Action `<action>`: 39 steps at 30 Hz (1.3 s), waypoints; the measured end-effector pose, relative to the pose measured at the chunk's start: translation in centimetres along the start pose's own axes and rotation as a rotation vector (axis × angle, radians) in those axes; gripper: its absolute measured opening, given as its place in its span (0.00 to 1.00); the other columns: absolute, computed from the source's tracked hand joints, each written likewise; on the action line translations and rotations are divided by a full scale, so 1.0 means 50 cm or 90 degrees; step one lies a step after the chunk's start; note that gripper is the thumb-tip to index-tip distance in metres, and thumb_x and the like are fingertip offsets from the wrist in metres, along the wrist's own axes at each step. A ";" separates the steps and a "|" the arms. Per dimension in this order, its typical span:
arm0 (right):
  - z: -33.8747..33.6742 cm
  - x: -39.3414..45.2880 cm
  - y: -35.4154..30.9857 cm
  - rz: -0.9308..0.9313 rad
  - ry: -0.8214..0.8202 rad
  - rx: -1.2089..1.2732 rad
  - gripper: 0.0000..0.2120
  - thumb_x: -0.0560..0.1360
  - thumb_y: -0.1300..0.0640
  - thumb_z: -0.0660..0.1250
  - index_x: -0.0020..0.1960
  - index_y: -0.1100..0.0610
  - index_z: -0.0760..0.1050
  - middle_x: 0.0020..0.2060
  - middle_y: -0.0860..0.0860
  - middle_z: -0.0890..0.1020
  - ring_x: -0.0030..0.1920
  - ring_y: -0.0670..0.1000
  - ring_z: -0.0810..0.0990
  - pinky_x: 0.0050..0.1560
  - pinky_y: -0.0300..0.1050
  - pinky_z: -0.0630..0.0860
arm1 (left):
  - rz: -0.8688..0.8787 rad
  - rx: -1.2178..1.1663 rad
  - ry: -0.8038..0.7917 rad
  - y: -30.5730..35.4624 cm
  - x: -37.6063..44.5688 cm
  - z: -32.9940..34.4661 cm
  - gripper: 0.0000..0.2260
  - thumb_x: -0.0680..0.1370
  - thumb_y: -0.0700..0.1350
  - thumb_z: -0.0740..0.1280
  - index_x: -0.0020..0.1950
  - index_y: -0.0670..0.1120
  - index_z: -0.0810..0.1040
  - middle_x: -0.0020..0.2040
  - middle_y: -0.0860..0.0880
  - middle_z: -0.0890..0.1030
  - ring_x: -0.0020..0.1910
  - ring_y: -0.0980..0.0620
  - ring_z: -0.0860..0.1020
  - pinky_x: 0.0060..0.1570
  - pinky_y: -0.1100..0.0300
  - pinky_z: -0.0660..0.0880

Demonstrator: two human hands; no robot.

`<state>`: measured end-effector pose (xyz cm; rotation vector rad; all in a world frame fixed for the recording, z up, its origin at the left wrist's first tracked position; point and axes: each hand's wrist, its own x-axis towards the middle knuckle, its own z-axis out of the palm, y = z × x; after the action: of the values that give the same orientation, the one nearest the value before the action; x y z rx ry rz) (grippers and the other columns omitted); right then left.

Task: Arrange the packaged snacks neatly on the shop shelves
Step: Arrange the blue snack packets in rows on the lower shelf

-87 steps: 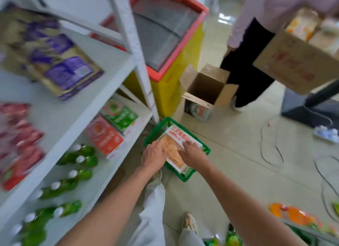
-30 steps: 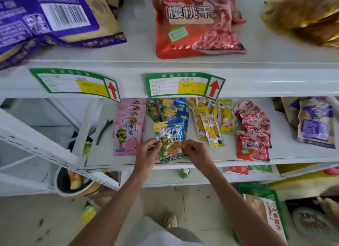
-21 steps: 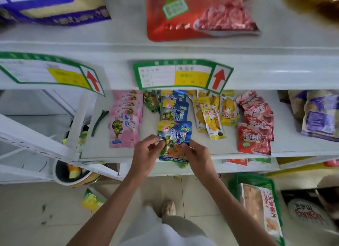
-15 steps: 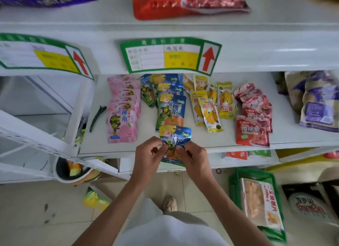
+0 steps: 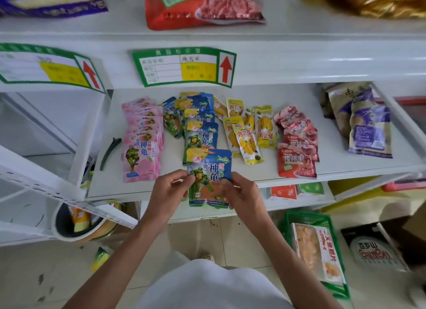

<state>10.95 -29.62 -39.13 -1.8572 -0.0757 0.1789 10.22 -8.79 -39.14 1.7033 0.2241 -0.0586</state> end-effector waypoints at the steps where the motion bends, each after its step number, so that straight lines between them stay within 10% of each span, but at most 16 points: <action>1: 0.000 0.000 -0.009 0.002 0.016 0.029 0.09 0.85 0.58 0.65 0.47 0.50 0.79 0.37 0.49 0.85 0.33 0.47 0.78 0.32 0.44 0.72 | 0.006 0.002 -0.005 0.005 0.001 -0.003 0.08 0.83 0.44 0.70 0.45 0.44 0.84 0.29 0.50 0.77 0.29 0.55 0.73 0.31 0.66 0.69; 8: 0.037 0.005 -0.038 -0.012 0.090 0.059 0.13 0.84 0.56 0.68 0.39 0.52 0.77 0.30 0.49 0.83 0.30 0.57 0.77 0.32 0.44 0.69 | 0.243 0.205 0.047 0.019 0.008 0.020 0.10 0.82 0.42 0.71 0.41 0.47 0.79 0.34 0.57 0.75 0.31 0.57 0.74 0.33 0.65 0.66; 12: 0.064 -0.006 -0.046 0.005 0.098 0.067 0.12 0.83 0.60 0.68 0.41 0.60 0.78 0.28 0.44 0.79 0.25 0.42 0.71 0.29 0.32 0.65 | 0.274 0.283 0.098 -0.002 0.019 0.036 0.09 0.82 0.42 0.72 0.41 0.44 0.80 0.36 0.59 0.75 0.34 0.57 0.74 0.33 0.61 0.67; 18: 0.001 0.006 -0.037 0.010 0.111 0.050 0.15 0.83 0.55 0.69 0.37 0.54 0.79 0.29 0.57 0.78 0.27 0.47 0.67 0.28 0.44 0.63 | 0.262 0.193 0.070 0.026 0.019 -0.012 0.18 0.83 0.52 0.69 0.35 0.46 0.75 0.28 0.53 0.70 0.26 0.55 0.66 0.27 0.52 0.63; 26: 0.015 0.023 -0.059 -0.034 0.078 0.150 0.16 0.84 0.61 0.66 0.37 0.62 0.74 0.28 0.44 0.75 0.29 0.45 0.70 0.30 0.41 0.69 | 0.104 0.033 -0.021 0.073 0.012 -0.032 0.11 0.84 0.47 0.68 0.41 0.54 0.80 0.30 0.56 0.72 0.31 0.56 0.67 0.34 0.60 0.66; 30: 0.022 0.023 -0.052 -0.002 0.094 0.217 0.08 0.84 0.57 0.68 0.54 0.63 0.78 0.41 0.52 0.86 0.36 0.51 0.81 0.34 0.44 0.76 | -0.086 -0.051 -0.106 0.064 0.000 -0.021 0.24 0.80 0.71 0.60 0.63 0.56 0.81 0.53 0.54 0.86 0.51 0.53 0.83 0.59 0.45 0.79; 33: 0.036 0.019 -0.073 0.032 0.096 0.247 0.11 0.83 0.60 0.68 0.64 0.59 0.73 0.43 0.54 0.86 0.32 0.46 0.80 0.29 0.38 0.74 | -0.210 -0.179 -0.224 0.076 -0.008 0.023 0.18 0.84 0.56 0.62 0.67 0.46 0.79 0.53 0.49 0.87 0.50 0.49 0.86 0.56 0.50 0.82; 36: 0.044 0.013 -0.072 0.003 0.043 0.223 0.11 0.86 0.57 0.63 0.68 0.55 0.70 0.58 0.57 0.82 0.48 0.48 0.86 0.42 0.44 0.84 | -0.201 -0.098 -0.137 0.064 -0.006 0.060 0.11 0.85 0.50 0.66 0.61 0.45 0.81 0.47 0.48 0.88 0.46 0.49 0.86 0.53 0.51 0.84; 39: 0.044 0.001 -0.071 0.091 0.000 0.273 0.25 0.83 0.35 0.59 0.68 0.51 0.79 0.61 0.58 0.83 0.62 0.57 0.84 0.64 0.61 0.80 | -0.113 -0.094 0.002 0.051 -0.009 0.057 0.03 0.83 0.45 0.69 0.52 0.47 0.82 0.47 0.46 0.87 0.48 0.46 0.85 0.47 0.59 0.82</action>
<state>10.81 -26.50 -36.38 -1.4349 0.0905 0.2713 10.50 -11.97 -37.00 1.5337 0.3720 -0.1669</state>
